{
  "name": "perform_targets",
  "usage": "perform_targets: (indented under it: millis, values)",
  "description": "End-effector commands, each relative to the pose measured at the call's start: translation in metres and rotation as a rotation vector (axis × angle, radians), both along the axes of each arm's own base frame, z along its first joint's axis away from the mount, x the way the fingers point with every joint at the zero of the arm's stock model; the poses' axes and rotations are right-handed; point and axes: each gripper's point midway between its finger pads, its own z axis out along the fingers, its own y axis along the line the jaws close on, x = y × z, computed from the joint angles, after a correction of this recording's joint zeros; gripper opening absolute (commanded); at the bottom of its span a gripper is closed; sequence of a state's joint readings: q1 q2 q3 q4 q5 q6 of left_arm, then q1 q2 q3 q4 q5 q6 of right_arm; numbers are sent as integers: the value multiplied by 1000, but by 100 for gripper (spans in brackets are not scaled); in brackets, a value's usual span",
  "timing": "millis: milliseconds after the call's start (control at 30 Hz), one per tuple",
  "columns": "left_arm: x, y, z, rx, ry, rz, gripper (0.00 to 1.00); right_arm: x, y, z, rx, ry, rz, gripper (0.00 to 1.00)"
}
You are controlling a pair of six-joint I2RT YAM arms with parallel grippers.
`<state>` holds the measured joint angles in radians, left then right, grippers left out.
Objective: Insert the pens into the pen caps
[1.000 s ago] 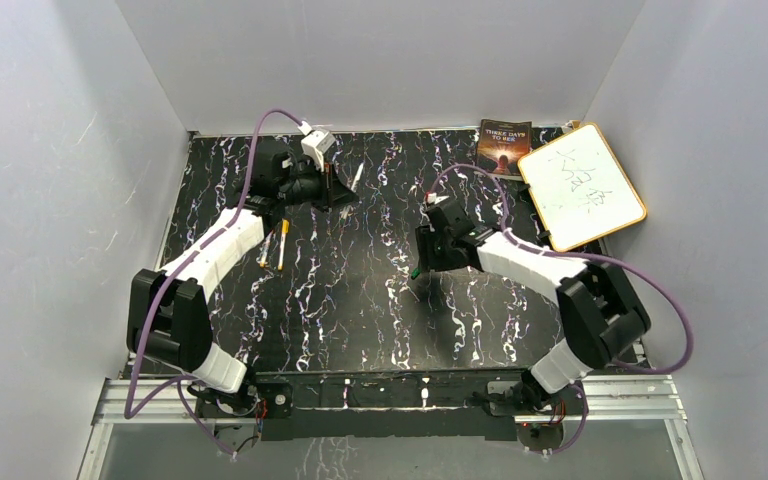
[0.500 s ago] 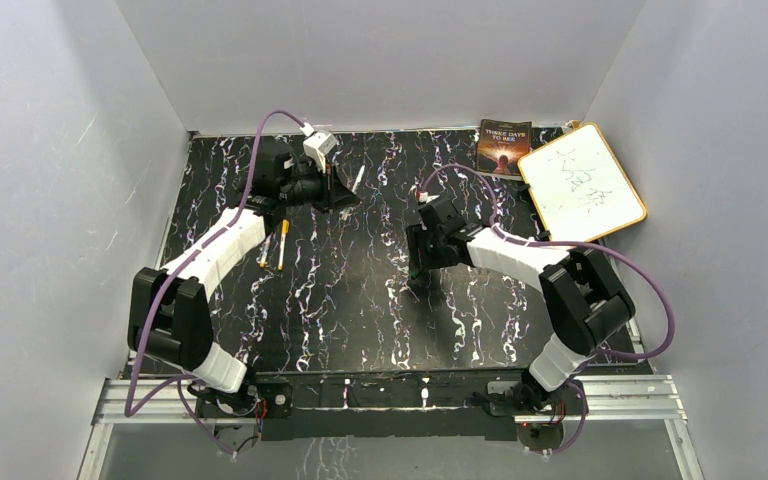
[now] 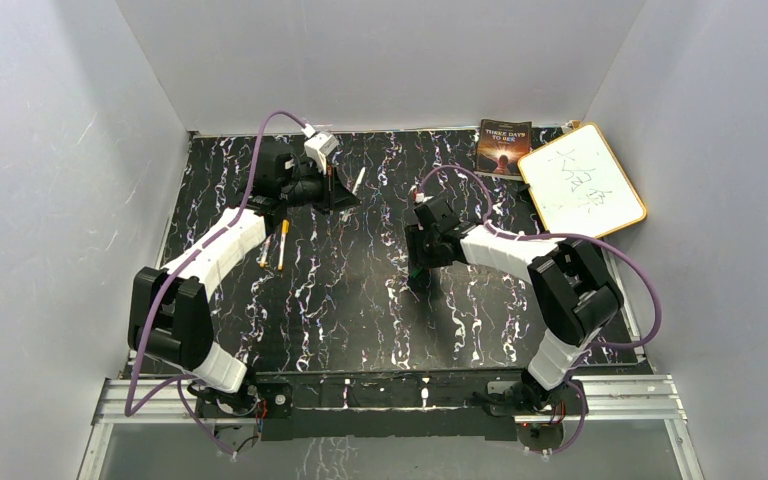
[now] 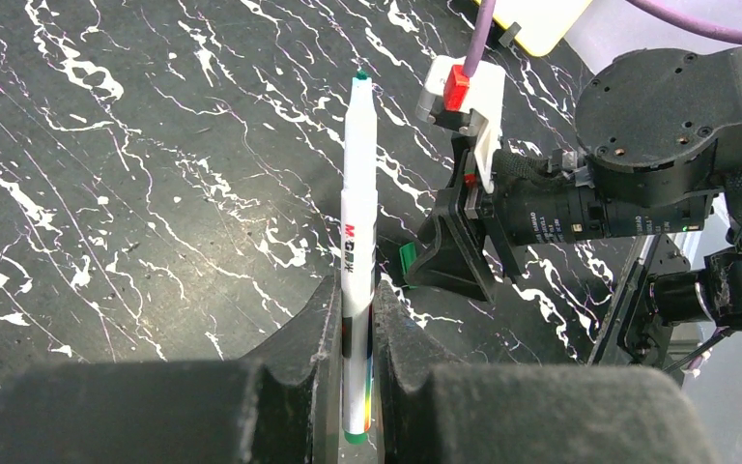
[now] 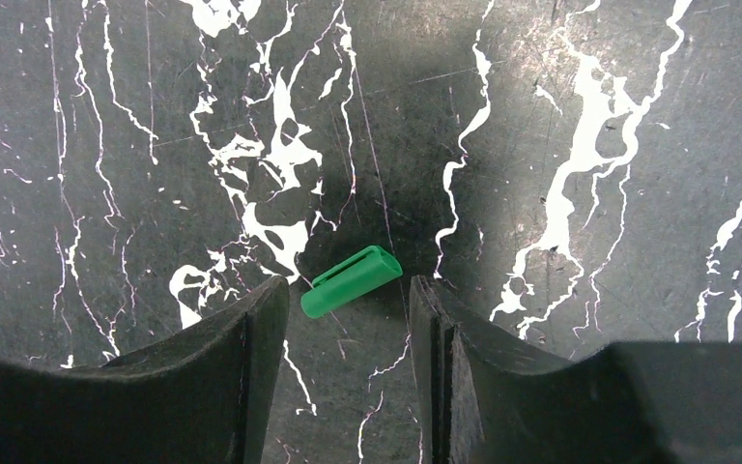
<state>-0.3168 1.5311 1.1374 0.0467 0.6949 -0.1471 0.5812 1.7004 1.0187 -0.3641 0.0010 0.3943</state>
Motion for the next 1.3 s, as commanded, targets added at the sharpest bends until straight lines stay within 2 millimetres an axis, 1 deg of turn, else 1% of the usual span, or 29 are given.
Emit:
perform_targets:
  millis: [0,67,167,267,300,333,400,533,600,700,733,800,833,867,900,1000,1167,1267]
  values:
    - [1,-3,14,-4,-41,-17,0,15,12,9,13,-55,-1,46]
    - [1,-4,14,-4,-41,-17,0,15,11,4,-9,-50,2,46]
    - [0,-4,12,-3,-37,-19,0,14,9,3,-21,-54,-1,45]
    - [0,-5,11,-2,-35,-20,0,15,8,2,-30,-60,-4,42]
    - [0,-5,11,-2,-35,-20,0,16,8,3,-33,-64,-6,39]
    - [0,-5,11,-2,-34,-20,0,14,6,-7,-52,-46,-8,36]
    - [0,-5,11,-3,-32,-21,0,16,5,-9,-65,-43,-9,33]
    - [0,-5,11,-2,-33,-20,0,18,4,-7,-98,-56,-5,25]
    - [1,-5,10,0,-31,-18,0,19,3,-7,-114,-61,-5,24]
    - [1,-5,9,1,-31,-17,0,21,4,-3,-121,-72,-2,15]
    - [1,-5,9,2,-31,-17,0,22,4,-1,-122,-77,-1,14]
    - [1,-5,8,3,-29,-16,0,22,6,2,-125,-85,4,15]
    - [1,-5,8,3,-29,-17,0,22,7,5,-124,-91,7,20]
    - [1,-5,8,3,-28,-16,0,21,9,8,-121,-96,12,27]
    - [1,-5,9,3,-29,-16,0,21,10,11,-114,-103,10,30]
    - [1,-5,8,3,-27,-17,0,18,12,13,-117,-101,14,38]
    - [1,-5,8,3,-27,-15,0,13,13,10,-128,-97,18,40]
    - [0,-5,9,2,-29,-16,0,12,12,10,-152,-100,20,38]
